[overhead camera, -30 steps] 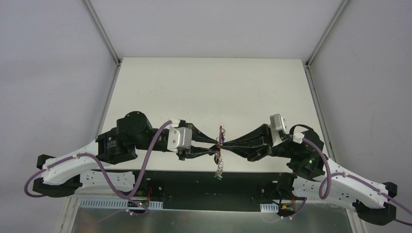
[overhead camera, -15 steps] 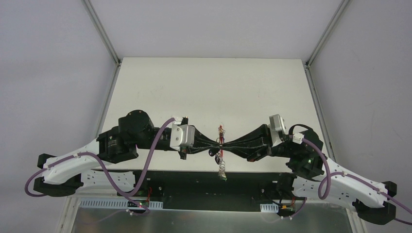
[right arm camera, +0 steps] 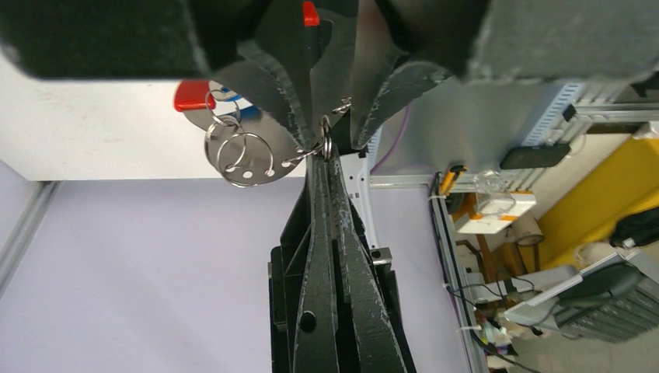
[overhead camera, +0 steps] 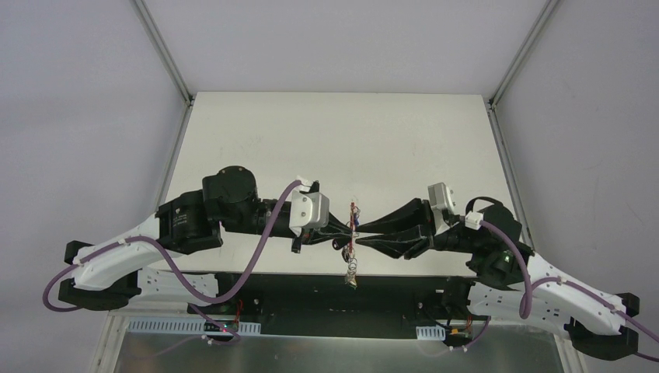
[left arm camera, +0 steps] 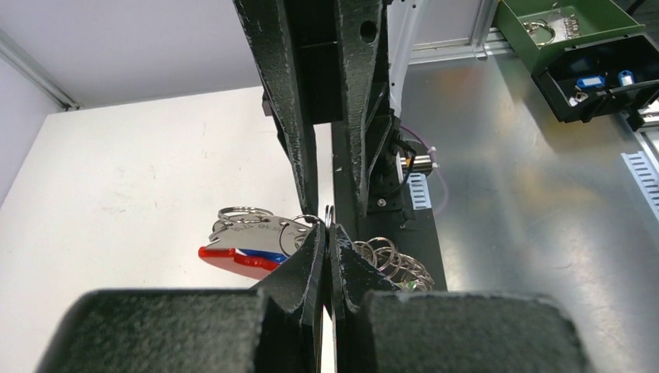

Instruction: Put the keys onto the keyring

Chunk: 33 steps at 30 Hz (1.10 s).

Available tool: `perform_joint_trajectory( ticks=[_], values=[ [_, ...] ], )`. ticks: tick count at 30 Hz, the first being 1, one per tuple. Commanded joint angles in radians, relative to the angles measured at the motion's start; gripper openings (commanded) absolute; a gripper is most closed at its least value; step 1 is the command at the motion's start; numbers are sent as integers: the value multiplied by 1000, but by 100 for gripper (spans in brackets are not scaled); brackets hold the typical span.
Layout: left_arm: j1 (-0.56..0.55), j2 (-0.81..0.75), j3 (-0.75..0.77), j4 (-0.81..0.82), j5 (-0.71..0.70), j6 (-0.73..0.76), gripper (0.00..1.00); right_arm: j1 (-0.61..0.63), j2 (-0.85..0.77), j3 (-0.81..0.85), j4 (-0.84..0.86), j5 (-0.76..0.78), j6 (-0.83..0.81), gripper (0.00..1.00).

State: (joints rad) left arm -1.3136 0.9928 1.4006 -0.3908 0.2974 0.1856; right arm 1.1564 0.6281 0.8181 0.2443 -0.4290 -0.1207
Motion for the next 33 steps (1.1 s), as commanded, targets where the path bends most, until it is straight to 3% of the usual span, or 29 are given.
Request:
perform_joint_trajectory(
  ticks=[1,10,19,33],
  values=[
    [7,19,98,-73,-6,-26,0,5,-15,98,-151,21,-66,32],
    [7,68,189,-211,14,-44,0,5,53,273,-465,-39,-163,38],
    [7,86,207,-254,25,-46,0,6,132,332,-450,-154,-162,39],
    [6,62,198,-255,11,-28,0,13,210,330,-390,-174,-144,38]
  ],
)
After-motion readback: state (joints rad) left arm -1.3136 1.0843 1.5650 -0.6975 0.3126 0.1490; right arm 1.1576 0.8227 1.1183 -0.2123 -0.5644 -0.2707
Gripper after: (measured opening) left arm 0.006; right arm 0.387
